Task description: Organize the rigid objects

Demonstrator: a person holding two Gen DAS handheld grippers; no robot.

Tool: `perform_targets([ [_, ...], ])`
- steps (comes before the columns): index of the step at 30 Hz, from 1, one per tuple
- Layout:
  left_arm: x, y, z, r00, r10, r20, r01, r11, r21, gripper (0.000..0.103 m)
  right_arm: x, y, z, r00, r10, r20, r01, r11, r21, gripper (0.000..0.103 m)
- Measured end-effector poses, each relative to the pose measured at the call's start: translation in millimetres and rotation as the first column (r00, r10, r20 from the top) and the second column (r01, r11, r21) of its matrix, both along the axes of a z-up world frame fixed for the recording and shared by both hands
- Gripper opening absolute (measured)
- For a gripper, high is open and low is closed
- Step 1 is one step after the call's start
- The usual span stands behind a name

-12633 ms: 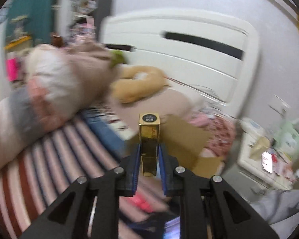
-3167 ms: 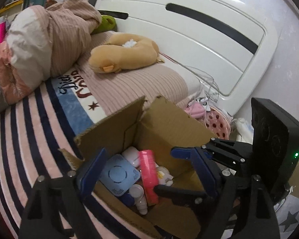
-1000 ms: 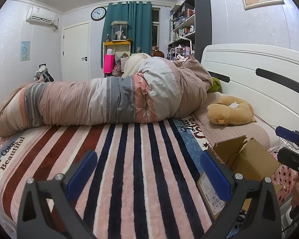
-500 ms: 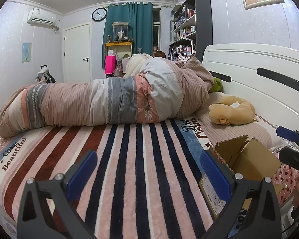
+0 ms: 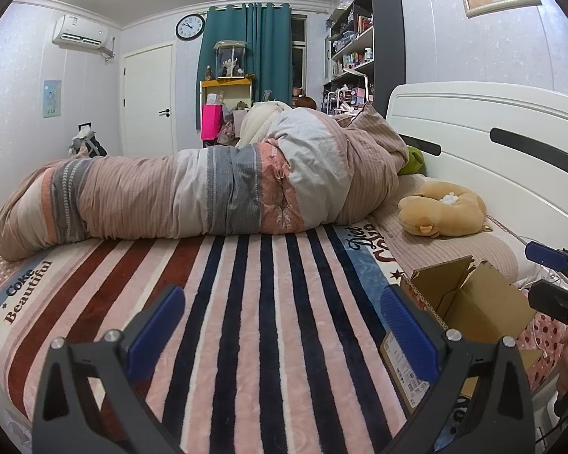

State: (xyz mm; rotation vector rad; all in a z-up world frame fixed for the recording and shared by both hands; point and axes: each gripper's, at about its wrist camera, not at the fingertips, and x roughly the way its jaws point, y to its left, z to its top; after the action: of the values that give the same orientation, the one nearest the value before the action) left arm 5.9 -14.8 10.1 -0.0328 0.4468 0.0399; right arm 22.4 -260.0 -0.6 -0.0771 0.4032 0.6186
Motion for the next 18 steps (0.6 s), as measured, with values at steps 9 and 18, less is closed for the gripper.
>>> perform_targets([
  [9, 0.5, 0.9, 0.1, 1.0, -0.002, 0.0, 0.002, 1.0, -0.001, 0.102, -0.2, 0.5, -0.6, 1.0, 0.0, -0.003, 0.0, 1.0, -0.002, 0.103],
  [18, 0.9, 1.3, 0.1, 1.0, -0.003, 0.0, 0.003, 1.0, -0.002, 0.102, 0.1, 0.2, -0.4, 1.0, -0.002, -0.003, 0.002, 1.0, 0.0, 0.103],
])
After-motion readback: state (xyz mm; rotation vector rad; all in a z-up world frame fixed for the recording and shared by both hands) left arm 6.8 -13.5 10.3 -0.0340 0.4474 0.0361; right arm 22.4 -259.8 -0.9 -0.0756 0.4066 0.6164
